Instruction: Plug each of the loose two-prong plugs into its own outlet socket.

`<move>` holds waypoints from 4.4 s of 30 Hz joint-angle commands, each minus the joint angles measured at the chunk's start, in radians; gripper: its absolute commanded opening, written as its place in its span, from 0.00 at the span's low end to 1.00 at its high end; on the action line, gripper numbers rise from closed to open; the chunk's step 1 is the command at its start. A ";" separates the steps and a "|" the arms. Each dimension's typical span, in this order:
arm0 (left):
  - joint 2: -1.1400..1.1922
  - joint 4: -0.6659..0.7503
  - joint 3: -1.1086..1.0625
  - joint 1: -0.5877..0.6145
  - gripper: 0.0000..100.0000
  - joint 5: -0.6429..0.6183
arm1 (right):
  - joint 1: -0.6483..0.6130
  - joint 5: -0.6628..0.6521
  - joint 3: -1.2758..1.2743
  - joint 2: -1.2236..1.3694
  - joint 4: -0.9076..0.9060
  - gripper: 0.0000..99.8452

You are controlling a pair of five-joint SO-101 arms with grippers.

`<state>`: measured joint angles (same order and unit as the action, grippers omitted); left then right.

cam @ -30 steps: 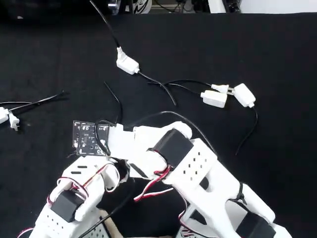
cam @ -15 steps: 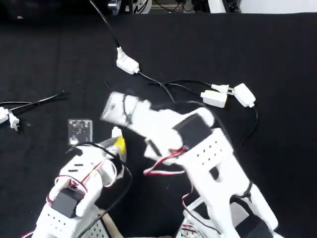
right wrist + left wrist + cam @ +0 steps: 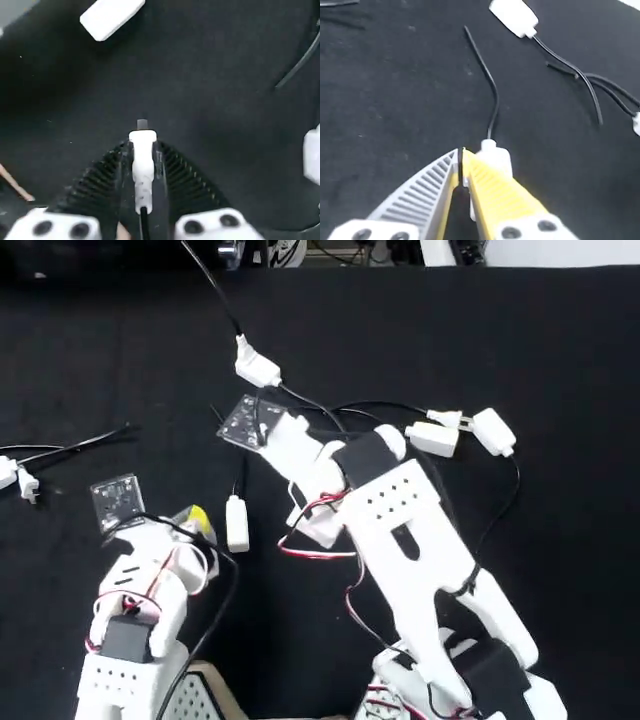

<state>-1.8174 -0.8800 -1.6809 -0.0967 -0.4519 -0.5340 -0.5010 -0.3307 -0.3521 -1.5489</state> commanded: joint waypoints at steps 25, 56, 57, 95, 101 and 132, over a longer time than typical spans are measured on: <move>-0.005 -0.373 0.209 -0.027 0.03 0.419 | 0.198 0.006 0.005 0.012 0.029 0.01; 1.373 0.324 0.624 -0.059 0.03 0.496 | 0.196 0.011 -0.114 0.012 0.031 0.01; 1.373 0.328 0.624 -0.061 0.03 0.494 | 0.196 0.009 -0.114 0.012 0.032 0.01; 1.378 0.195 0.653 -0.166 0.21 0.267 | 0.230 0.003 -0.271 0.004 0.143 0.01; 1.375 0.193 0.647 -0.166 0.19 0.267 | 0.232 0.003 -0.274 0.004 0.135 0.01; 1.384 0.476 0.599 -0.295 0.14 0.345 | 0.549 -0.170 -0.090 0.005 0.008 0.01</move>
<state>-0.4289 -0.4150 -1.0825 -0.5094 -0.1143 0.0046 -0.6651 -0.4672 -0.3368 -1.5428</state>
